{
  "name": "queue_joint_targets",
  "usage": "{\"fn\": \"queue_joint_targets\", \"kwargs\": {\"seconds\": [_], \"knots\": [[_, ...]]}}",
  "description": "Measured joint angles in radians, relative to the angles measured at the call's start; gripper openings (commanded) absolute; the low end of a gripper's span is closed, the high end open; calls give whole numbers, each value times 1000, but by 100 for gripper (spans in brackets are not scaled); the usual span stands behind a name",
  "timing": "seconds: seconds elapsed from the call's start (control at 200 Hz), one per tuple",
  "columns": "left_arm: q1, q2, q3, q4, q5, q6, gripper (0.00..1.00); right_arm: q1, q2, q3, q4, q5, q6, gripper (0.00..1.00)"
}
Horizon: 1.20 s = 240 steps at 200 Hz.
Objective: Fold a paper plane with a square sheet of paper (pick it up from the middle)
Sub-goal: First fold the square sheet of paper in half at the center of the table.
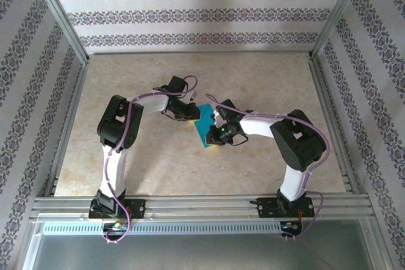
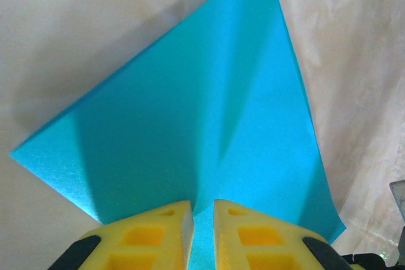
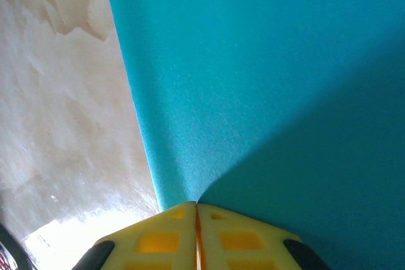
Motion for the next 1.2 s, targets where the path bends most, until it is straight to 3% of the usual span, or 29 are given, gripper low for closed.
{"fn": "queue_joint_targets", "kwargs": {"seconds": [0.185, 0.515, 0.685, 0.894, 1.024, 1.199], "knots": [[37, 39, 84, -43, -38, 22, 20, 0, -5, -10, 22, 0, 0, 12], [114, 59, 175, -54, -204, 29, 23, 0, -24, -11, 14, -9, 26, 17], [117, -116, 11, -27, -239, -49, 32, -10, -75, 31, -56, 7, 60, 29], [104, -408, -214, 48, -261, -195, 43, -113, -194, 51, -78, 99, 52, 32], [76, -460, -293, 82, -266, -274, 45, -164, -169, 51, -121, 138, 31, 31], [32, -460, -348, 100, -261, -347, 45, -143, -119, 49, -157, 135, 19, 27]]}}
